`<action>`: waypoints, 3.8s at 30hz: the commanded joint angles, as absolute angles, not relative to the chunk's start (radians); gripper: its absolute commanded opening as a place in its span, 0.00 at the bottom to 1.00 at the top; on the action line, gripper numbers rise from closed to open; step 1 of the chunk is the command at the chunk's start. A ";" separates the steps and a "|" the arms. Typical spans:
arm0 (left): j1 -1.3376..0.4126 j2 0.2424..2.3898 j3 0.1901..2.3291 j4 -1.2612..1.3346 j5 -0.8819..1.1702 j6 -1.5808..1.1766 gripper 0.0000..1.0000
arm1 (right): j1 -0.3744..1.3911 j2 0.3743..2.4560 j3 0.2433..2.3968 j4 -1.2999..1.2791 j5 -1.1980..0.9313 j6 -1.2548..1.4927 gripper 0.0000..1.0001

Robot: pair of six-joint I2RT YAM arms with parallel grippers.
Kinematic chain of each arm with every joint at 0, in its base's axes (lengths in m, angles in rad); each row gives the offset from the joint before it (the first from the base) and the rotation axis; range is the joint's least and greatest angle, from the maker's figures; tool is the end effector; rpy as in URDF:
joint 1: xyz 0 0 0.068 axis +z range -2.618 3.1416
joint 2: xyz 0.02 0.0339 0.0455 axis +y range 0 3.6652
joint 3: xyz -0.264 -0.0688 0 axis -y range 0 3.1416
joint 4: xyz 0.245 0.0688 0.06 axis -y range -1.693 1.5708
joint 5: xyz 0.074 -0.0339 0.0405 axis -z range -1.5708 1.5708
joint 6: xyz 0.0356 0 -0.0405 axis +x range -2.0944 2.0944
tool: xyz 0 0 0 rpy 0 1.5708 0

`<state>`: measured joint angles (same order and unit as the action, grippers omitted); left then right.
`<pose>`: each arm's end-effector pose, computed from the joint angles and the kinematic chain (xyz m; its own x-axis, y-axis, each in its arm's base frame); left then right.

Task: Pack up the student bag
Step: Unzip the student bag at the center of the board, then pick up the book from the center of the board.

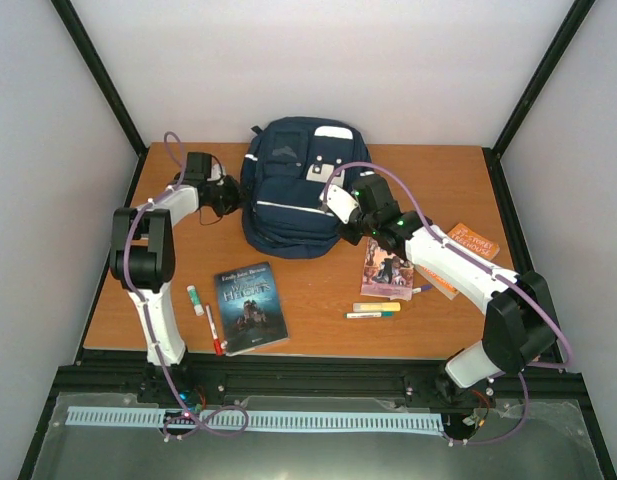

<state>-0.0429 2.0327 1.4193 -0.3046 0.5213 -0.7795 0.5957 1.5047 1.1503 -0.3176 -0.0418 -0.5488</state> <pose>0.4351 -0.0364 0.1746 -0.8031 -0.5756 -0.1539 -0.3165 0.6309 -0.7083 0.2797 0.1914 0.2800 -0.1331 -0.7199 -0.6812 -0.7702 0.5077 -0.3860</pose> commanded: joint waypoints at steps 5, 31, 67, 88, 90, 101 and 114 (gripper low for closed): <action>-0.065 1.807 1.320 -0.286 0.496 -0.739 0.46 | 0.592 1.538 1.159 -0.319 -0.061 -0.548 0.03; -0.443 1.239 0.890 -0.383 0.399 -0.433 0.58 | 0.538 1.356 0.987 -0.792 -0.180 -0.619 0.51; -0.720 2.075 1.315 -0.018 0.492 -0.905 0.66 | 0.023 1.866 1.264 -0.778 -0.220 -0.347 0.58; -0.762 2.245 1.326 0.242 0.586 -1.117 0.66 | 0.026 1.957 1.211 -0.768 -0.449 -0.292 0.43; -0.762 2.227 1.307 0.301 0.580 -1.135 0.66 | 0.027 1.964 1.209 -0.767 -0.469 -0.291 0.43; -0.762 2.116 1.256 0.582 0.540 -1.218 0.60 | 0.031 1.966 1.219 -0.755 -0.525 -0.270 0.43; -0.762 2.084 1.205 0.498 0.459 -1.279 0.55 | 0.031 1.957 1.226 -0.746 -0.573 -0.263 0.44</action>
<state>-0.7467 2.0624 1.1664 0.4980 0.4812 -1.2415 0.0071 1.9335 1.2358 -0.7136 -0.4789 -0.2676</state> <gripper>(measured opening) 0.555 0.437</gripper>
